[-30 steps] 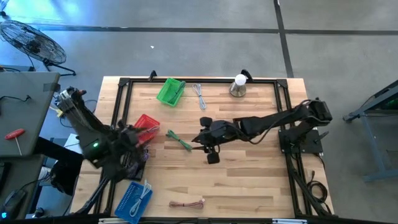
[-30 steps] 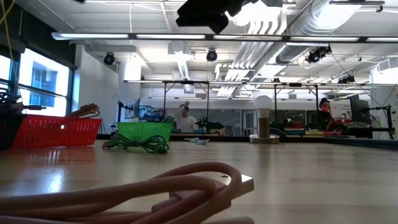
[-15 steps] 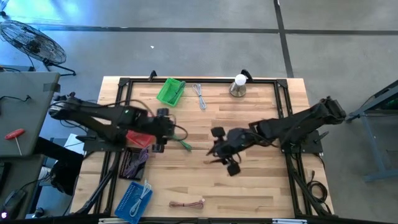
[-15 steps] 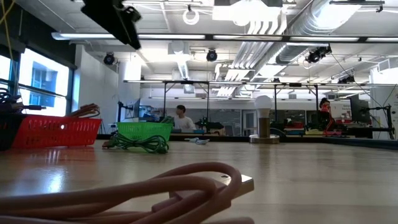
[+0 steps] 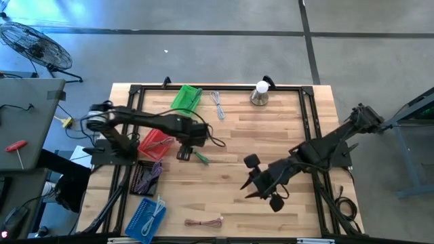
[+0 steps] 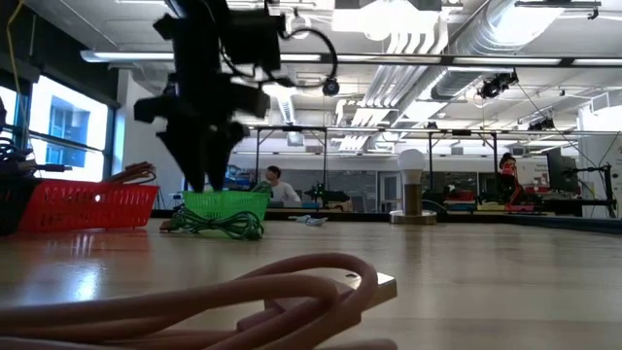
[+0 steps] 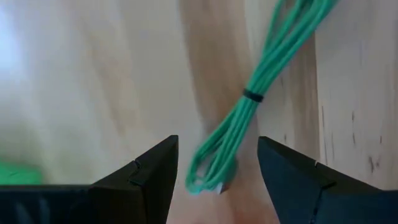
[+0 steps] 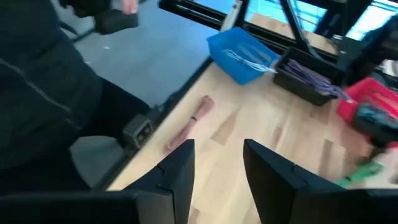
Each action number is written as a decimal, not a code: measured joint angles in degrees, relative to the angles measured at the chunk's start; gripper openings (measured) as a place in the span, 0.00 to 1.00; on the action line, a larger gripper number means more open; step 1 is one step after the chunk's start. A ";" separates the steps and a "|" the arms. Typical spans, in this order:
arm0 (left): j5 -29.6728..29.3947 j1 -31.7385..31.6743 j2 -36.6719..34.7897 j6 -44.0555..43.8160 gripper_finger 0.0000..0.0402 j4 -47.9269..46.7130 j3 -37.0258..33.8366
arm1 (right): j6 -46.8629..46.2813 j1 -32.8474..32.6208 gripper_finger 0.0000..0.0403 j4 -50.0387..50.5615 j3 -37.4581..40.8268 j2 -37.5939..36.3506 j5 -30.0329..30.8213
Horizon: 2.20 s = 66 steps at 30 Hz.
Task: Pick & Place USB Port
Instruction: Put the green charger cable into the green bin
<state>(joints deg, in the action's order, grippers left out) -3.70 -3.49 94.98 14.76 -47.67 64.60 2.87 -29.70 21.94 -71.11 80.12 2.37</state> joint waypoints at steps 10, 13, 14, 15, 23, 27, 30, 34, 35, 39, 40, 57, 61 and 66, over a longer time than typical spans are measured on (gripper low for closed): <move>5.47 0.11 7.69 1.51 0.53 1.19 0.00 | 0.29 -0.59 0.32 3.57 0.02 0.01 6.33; 4.36 0.09 9.83 1.46 0.52 2.98 0.12 | 1.11 -0.56 0.32 3.73 0.02 0.01 6.50; 3.89 0.09 10.59 1.41 0.52 3.23 0.36 | 1.19 -0.56 0.32 3.73 0.02 0.01 6.49; 3.41 0.10 11.53 1.37 0.50 3.59 0.31 | 1.21 -0.56 0.32 3.74 0.02 0.01 6.49; 0.03 0.19 13.44 1.30 0.06 3.86 0.76 | 1.09 -0.56 0.32 3.99 0.02 0.01 6.29; 0.27 0.15 13.77 -6.16 0.05 1.85 3.27 | 1.52 -0.56 0.32 4.01 0.02 0.01 6.29; -1.05 0.19 14.11 -9.25 0.03 -1.46 6.31 | 1.64 -0.56 0.32 4.01 0.02 0.01 6.29; -9.49 0.05 14.14 -15.30 0.03 -9.03 13.65 | 1.56 -0.56 0.32 4.99 0.02 0.01 6.27; -11.32 0.02 14.03 -16.66 0.02 -11.14 15.80 | 1.24 -0.56 0.32 5.29 0.02 0.01 6.29; -16.83 0.11 14.17 -22.54 0.02 -21.94 25.20 | 0.10 -0.71 0.32 5.81 0.02 0.01 6.26; -18.44 0.09 14.14 -23.78 0.02 -24.14 27.61 | -0.05 -0.75 0.32 5.95 0.02 0.01 6.23; -15.63 -28.16 11.70 -37.58 0.02 -42.22 46.94 | -1.59 -4.85 0.20 7.69 0.02 0.04 6.07; -7.25 -35.67 11.34 -38.43 0.02 -37.74 41.86 | -2.16 -5.44 0.19 8.24 0.02 0.04 6.77; -4.03 -38.80 11.60 -34.67 0.02 -24.10 31.92 | -2.47 -5.40 0.19 10.24 0.02 0.04 8.70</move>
<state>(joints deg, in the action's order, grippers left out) -7.72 -42.29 106.59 -19.91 -71.77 96.52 0.40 -35.09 32.19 -71.09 80.16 11.07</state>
